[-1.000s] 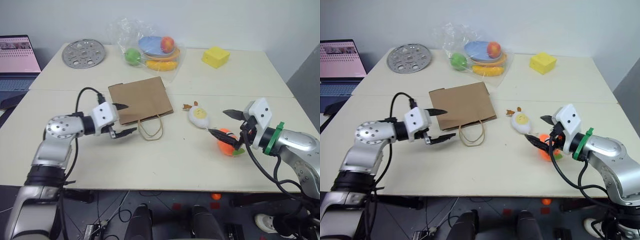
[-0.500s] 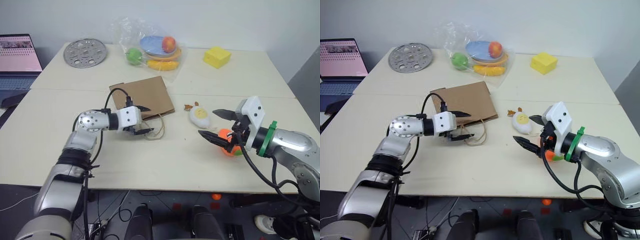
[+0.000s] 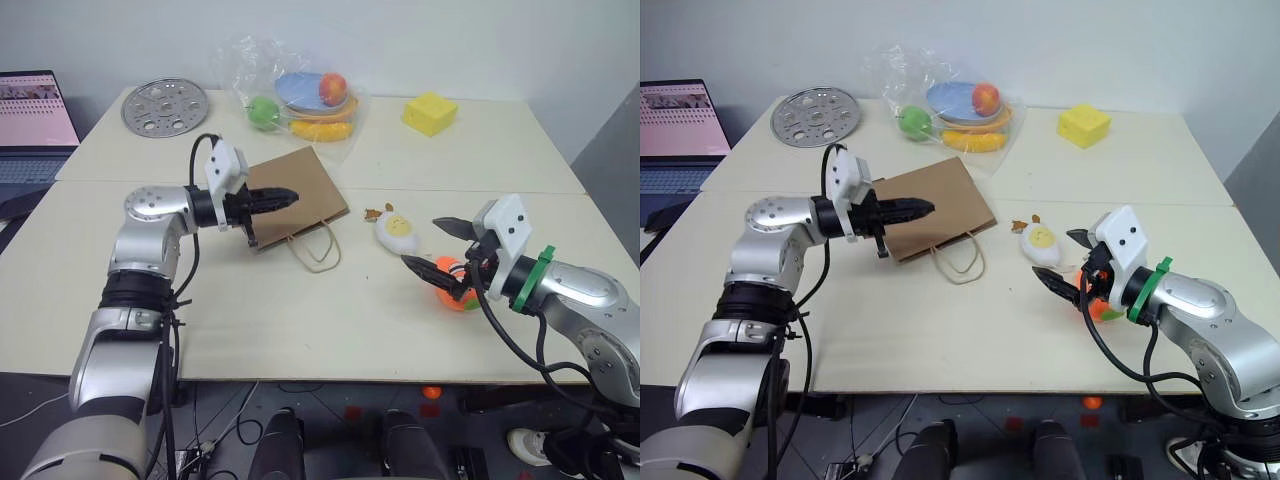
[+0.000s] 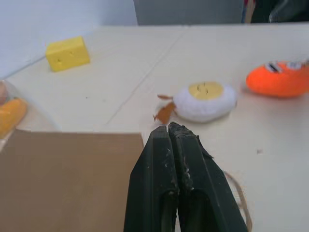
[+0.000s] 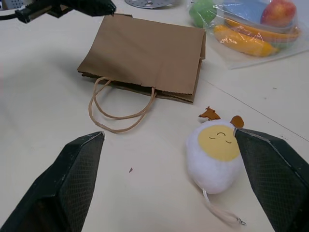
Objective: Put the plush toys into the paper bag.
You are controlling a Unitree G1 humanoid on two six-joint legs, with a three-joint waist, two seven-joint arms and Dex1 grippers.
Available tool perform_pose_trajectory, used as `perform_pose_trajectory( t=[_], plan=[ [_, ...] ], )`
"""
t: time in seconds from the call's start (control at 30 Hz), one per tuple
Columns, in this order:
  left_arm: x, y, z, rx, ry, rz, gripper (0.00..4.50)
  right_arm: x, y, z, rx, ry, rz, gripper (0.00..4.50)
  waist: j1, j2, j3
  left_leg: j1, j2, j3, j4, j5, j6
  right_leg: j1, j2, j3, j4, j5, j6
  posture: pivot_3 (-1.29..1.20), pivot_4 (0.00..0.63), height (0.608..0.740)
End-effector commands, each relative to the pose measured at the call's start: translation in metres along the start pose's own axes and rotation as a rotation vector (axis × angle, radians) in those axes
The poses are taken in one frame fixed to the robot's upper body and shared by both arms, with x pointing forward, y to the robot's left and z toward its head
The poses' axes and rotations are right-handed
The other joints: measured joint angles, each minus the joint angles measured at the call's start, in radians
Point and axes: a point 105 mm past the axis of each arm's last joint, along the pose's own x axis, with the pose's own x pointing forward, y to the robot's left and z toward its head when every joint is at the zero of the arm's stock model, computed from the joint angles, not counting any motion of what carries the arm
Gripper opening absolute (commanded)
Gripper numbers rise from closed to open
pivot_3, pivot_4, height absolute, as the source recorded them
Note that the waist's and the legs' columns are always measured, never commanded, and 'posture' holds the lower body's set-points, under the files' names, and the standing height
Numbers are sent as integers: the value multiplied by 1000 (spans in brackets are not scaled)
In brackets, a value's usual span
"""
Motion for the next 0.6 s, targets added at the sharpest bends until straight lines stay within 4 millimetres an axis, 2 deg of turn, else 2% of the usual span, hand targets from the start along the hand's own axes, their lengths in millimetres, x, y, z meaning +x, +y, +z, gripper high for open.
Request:
perform_pose_trajectory(
  t=[0.03,0.13,0.3,0.5,0.6],
  plan=[
    [-8,7,27,-25,-74,4,41,7,6,13,-37,-53,13,4500,0,0,0,0,0,0,0,0,0,0,0,0,0,0,0,0,150,740],
    [-11,12,32,-49,-92,22,41,13,10,12,-36,-59,25,4500,-2,0,0,0,0,0,0,0,0,0,0,0,0,0,0,0,150,740],
    [-15,13,18,37,12,53,41,16,13,8,-26,-57,27,4500,-1,0,0,0,0,0,0,0,0,0,0,-1,0,0,0,0,150,740],
    [-27,-25,5,184,104,-72,41,12,11,0,-19,-33,14,4500,-3,0,0,0,0,0,-2,0,0,0,0,0,0,1,-2,0,150,740],
    [-36,-47,1,134,112,-126,620,11,11,-1,-14,-30,12,4500,-2,0,0,0,0,-1,-2,0,0,-1,0,-1,0,2,-4,0,150,740]
  ],
)
